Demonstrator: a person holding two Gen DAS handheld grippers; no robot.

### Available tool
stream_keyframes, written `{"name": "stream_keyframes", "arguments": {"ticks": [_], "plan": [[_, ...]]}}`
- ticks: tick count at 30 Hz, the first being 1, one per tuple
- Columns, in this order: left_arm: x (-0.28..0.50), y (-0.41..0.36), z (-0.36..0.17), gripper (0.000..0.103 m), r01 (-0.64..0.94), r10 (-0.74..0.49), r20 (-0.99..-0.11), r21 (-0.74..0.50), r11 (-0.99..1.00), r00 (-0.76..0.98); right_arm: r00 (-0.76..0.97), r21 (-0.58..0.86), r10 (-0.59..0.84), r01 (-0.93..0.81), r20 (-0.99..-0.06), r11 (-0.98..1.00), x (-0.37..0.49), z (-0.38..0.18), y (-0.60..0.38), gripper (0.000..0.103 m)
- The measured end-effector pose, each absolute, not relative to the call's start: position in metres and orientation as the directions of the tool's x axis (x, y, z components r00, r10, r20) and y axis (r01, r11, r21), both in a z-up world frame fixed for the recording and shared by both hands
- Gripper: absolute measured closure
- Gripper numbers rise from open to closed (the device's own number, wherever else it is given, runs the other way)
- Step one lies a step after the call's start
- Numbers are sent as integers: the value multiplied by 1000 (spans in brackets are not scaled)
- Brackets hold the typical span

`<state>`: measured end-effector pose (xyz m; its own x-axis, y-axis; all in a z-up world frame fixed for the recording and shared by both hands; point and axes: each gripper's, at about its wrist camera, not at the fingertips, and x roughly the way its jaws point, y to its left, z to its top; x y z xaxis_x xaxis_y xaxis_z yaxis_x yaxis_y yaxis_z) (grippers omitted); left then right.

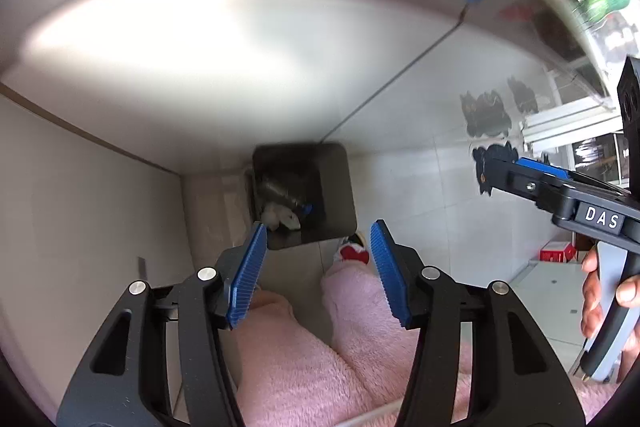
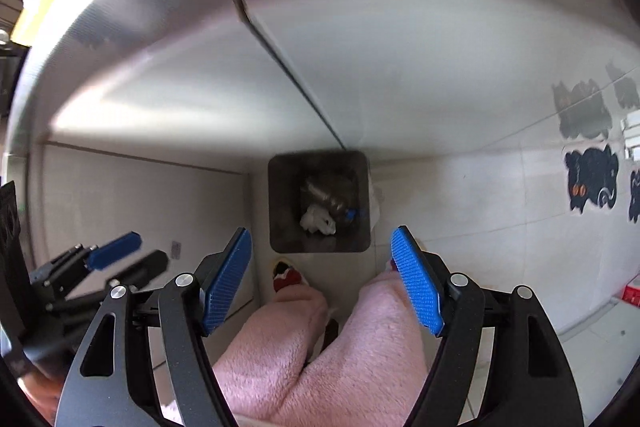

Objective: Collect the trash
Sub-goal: 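Grasp a yellow foam net with each tool from the counter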

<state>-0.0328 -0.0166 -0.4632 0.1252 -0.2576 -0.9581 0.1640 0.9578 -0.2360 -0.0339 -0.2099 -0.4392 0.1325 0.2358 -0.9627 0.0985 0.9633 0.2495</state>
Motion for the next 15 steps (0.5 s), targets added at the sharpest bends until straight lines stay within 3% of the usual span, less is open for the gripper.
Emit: {"name": "stream_keyframes", "arguments": {"ticks": [15], "plan": [[2, 4, -313, 49, 193, -254, -883, -191, 962, 394, 406, 217, 156, 110, -901, 970, -1, -310, -266, 29]]}}
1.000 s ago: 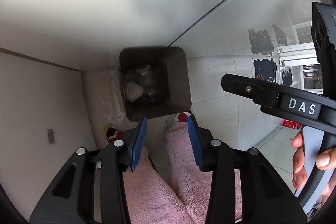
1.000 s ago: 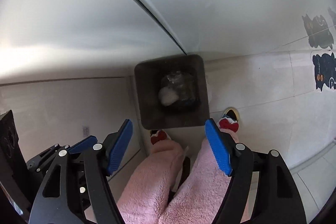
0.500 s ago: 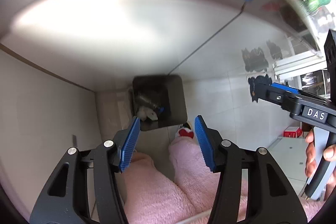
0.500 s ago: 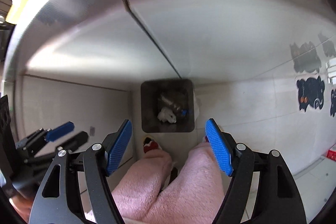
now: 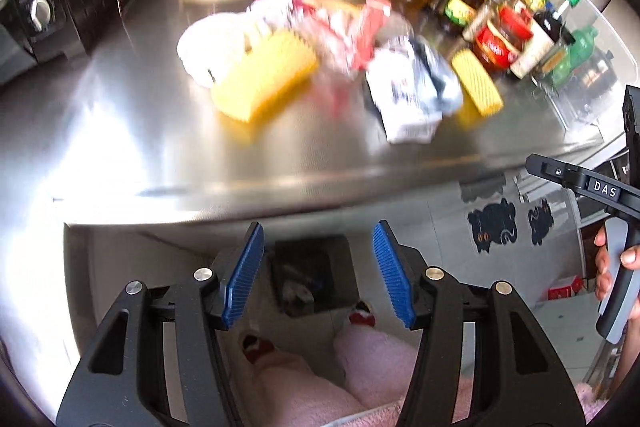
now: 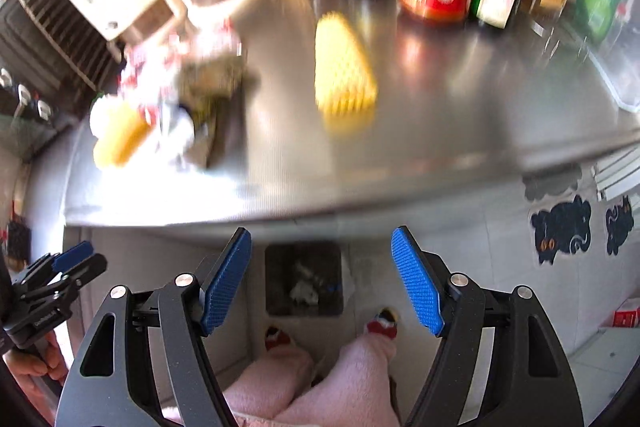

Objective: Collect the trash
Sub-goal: 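Grasp a yellow foam net with each tool from the counter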

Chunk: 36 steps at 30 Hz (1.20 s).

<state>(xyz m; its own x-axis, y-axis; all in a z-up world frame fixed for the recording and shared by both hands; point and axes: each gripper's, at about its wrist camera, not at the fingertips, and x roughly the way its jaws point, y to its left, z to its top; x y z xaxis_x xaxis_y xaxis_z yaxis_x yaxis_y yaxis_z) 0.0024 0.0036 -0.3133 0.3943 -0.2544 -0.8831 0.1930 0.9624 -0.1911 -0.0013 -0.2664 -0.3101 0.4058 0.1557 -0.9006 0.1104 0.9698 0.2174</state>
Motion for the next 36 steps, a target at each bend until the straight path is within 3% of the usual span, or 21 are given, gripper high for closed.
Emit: {"name": "stream_keyframes", "arguments": {"ticks": [10, 17, 19, 26, 28, 34, 36], "plan": [[61, 25, -291, 55, 173, -230, -858, -167, 971, 460, 459, 181, 110, 114, -882, 977, 66, -287, -283, 30], [98, 17, -305, 64, 213, -243, -873, -165, 963, 423, 443, 176, 109, 112, -890, 978, 103, -301, -284, 33], [106, 11, -311, 65, 234, -251, -879, -165, 958, 405, 435, 175, 112, 107, -893, 979, 110, -305, -284, 37], [122, 0, -332, 67, 257, -220, -905, -130, 958, 364, 396, 158, 104, 106, -912, 982, 130, -324, -282, 39], [125, 0, -337, 68, 254, -217, -909, -129, 959, 357, 379, 150, 100, 102, -920, 983, 135, -330, -282, 47], [128, 5, -336, 93, 230, -203, -909, -123, 965, 364, 364, 136, 97, 82, -926, 987, 138, -336, -277, 86], [126, 3, -333, 95, 240, -194, -908, -107, 965, 371, 368, 140, 104, 74, -924, 987, 136, -333, -276, 90]]}}
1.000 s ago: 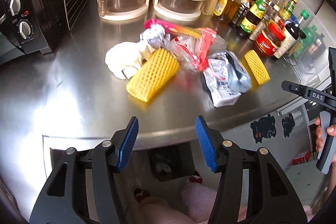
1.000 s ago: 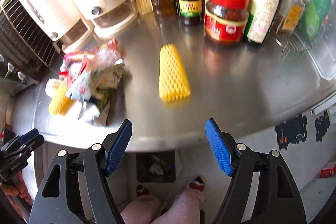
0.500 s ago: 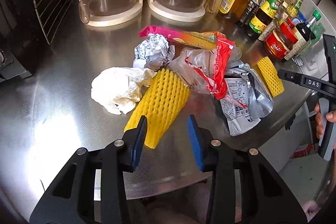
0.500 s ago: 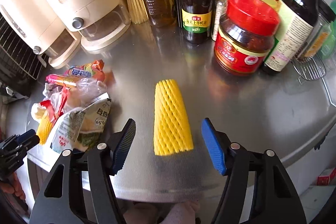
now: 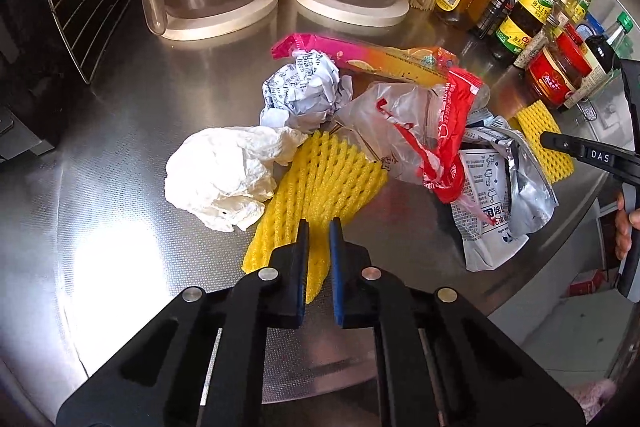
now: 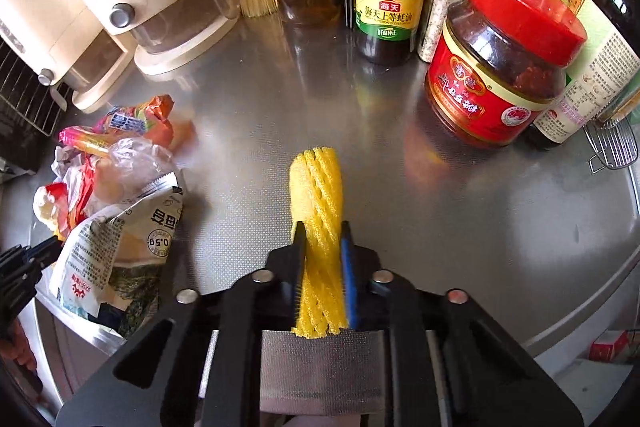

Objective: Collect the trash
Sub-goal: 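Grasp a yellow foam net with each tool from the counter, then lower both yellow foam nets over the bin and open both tools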

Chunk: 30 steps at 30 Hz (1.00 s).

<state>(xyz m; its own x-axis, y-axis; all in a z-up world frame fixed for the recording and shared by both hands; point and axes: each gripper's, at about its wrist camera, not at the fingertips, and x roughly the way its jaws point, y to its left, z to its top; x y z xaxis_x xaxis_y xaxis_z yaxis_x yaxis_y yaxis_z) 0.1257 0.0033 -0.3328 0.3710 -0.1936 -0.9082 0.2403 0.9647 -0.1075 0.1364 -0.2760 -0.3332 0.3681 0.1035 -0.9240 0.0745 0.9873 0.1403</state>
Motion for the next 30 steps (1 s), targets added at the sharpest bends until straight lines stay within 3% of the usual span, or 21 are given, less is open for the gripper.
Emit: {"name": "stream_keyframes", "arguments": {"ticks": [18, 30], "plan": [[55, 10, -276, 97, 235, -202, -846, -93, 967, 494, 473, 188, 160, 13, -867, 982, 67, -283, -274, 91], [-18, 1, -281, 96, 248, -233, -853, -126, 960, 467, 449, 220, 208, -26, -869, 975, 3, -282, -253, 91]]}}
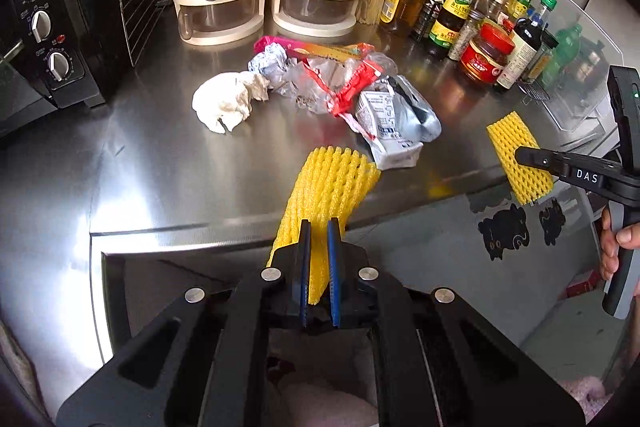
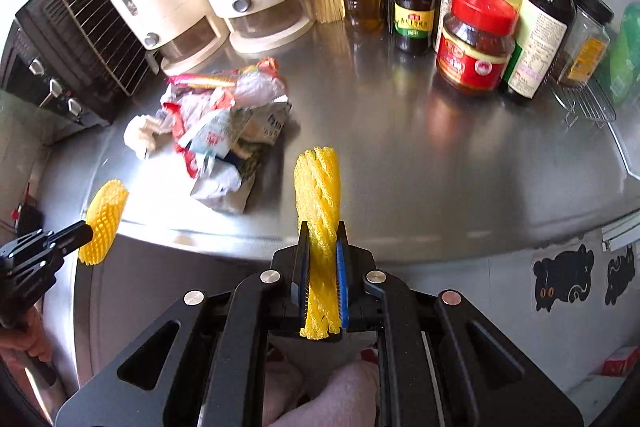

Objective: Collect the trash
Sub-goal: 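Lower both yellow foam nets over the bin and open both tools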

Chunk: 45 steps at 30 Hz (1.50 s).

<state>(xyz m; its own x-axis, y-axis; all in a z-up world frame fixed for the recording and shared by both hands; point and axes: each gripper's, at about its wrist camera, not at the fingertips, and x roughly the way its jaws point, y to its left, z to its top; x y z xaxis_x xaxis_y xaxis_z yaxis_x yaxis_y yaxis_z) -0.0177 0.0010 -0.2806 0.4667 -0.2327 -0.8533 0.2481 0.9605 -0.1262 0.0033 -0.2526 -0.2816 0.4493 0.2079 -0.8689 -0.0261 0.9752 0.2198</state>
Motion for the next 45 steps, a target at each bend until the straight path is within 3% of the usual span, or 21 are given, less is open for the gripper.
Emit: {"name": "stream_keyframes", "arguments": {"ticks": [5, 17, 32, 45], "plan": [[-46, -6, -304, 96, 255, -253, -876, -156, 954, 411, 403, 234, 227, -33, -887, 972, -28, -299, -246, 91], [-67, -23, -416, 97, 216, -258, -939, -210, 954, 229, 225, 244, 242, -18, -944, 970, -63, -399, -221, 91], [-45, -51, -530, 97, 185, -240, -967, -221, 958, 86, 99, 297, 296, 4, -950, 955, -38, -504, -191, 91], [-23, -60, -588, 96, 169, -243, -970, -241, 956, -13, 10, 324, 325, 99, -946, 941, -20, -572, -185, 90]]}}
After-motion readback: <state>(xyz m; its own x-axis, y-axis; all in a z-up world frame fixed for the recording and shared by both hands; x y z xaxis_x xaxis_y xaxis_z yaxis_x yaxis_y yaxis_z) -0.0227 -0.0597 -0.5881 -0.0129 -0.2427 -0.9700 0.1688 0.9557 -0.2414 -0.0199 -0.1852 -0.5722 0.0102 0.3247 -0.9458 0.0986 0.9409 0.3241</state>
